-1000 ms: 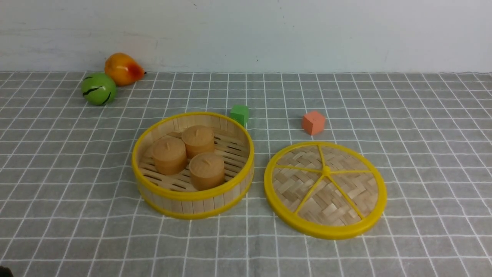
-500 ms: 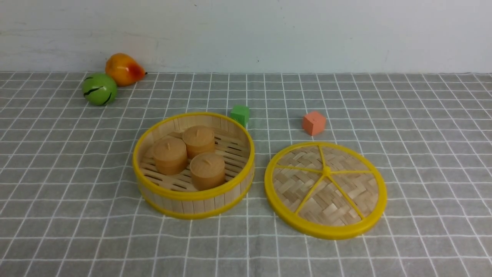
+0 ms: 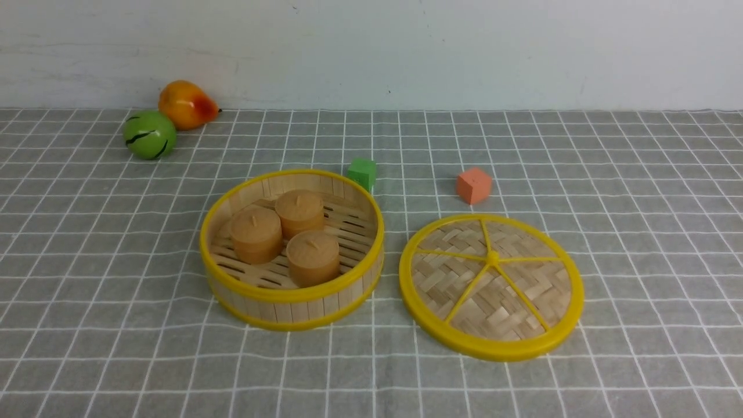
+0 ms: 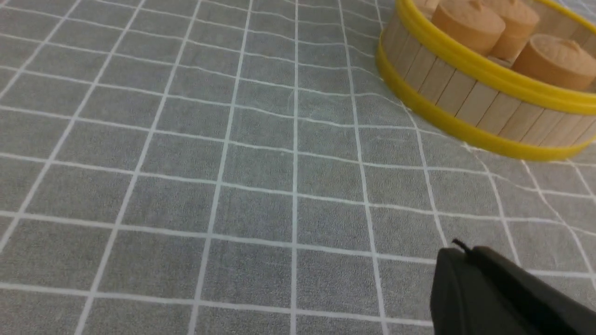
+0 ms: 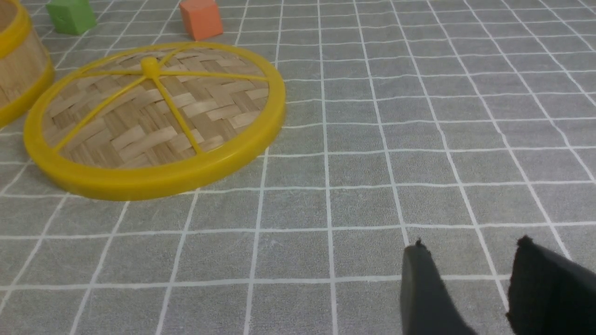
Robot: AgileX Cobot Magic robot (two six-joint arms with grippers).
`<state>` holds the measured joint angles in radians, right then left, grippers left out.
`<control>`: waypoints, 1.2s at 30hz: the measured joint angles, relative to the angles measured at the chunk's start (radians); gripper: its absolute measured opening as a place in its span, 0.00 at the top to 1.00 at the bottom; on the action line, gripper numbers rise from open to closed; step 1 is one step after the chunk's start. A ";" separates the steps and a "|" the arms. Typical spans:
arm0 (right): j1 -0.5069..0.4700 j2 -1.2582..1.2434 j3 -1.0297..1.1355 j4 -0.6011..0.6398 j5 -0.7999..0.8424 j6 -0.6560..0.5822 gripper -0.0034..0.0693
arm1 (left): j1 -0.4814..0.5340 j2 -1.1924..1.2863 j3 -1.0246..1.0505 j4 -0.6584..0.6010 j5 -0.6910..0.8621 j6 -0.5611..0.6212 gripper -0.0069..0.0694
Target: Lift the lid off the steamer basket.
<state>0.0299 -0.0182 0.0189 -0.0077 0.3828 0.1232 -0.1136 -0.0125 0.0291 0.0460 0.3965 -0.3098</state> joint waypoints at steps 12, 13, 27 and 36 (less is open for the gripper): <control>0.000 0.000 0.000 0.001 0.000 0.000 0.62 | 0.000 0.000 0.000 -0.078 0.001 0.121 0.92; 0.000 0.000 0.000 0.001 0.000 0.000 0.62 | 0.000 0.000 0.000 -0.078 0.001 0.122 0.92; 0.000 0.000 0.000 0.000 0.000 0.000 0.62 | 0.000 0.000 0.000 -0.081 0.002 0.123 0.92; 0.000 0.000 0.000 0.000 0.000 0.000 0.62 | 0.000 0.000 0.000 -0.081 0.002 0.123 0.92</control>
<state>0.0299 -0.0182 0.0189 -0.0077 0.3828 0.1232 -0.1136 -0.0125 0.0291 -0.0349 0.3985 -0.1868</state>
